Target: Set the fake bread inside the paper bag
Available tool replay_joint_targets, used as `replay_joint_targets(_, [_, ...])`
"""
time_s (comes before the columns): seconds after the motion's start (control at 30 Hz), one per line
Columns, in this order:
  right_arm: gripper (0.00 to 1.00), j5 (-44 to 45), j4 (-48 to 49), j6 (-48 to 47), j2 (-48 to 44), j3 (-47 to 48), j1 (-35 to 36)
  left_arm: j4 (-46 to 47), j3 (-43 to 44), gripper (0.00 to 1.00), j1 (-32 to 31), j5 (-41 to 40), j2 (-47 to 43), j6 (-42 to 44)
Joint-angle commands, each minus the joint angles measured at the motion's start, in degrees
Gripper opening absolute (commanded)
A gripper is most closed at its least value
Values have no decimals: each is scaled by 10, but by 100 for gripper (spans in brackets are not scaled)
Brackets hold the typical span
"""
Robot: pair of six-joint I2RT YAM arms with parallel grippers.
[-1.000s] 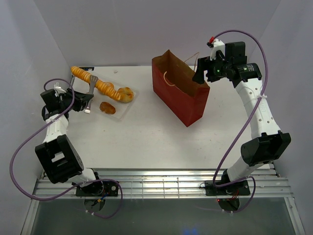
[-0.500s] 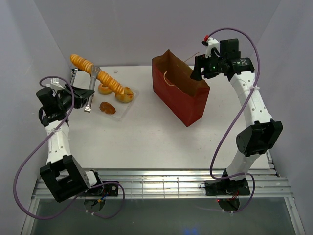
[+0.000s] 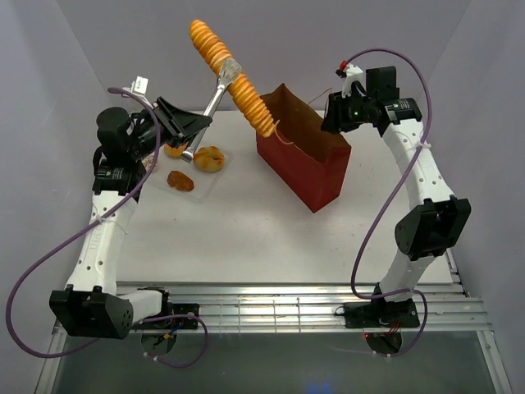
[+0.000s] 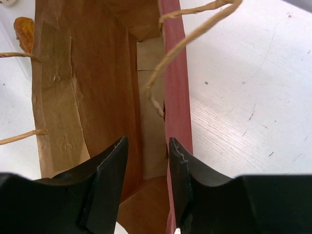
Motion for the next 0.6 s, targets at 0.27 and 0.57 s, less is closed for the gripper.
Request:
replay_joint_targets(0.27, [24,-23,74,41,-3,-52,3,37,125,0,-177,-134,47,-2])
replay_joint_targets(0.57, [15,-1,89,90,-57,-125,4,51,127,0,-292,-240,114,55])
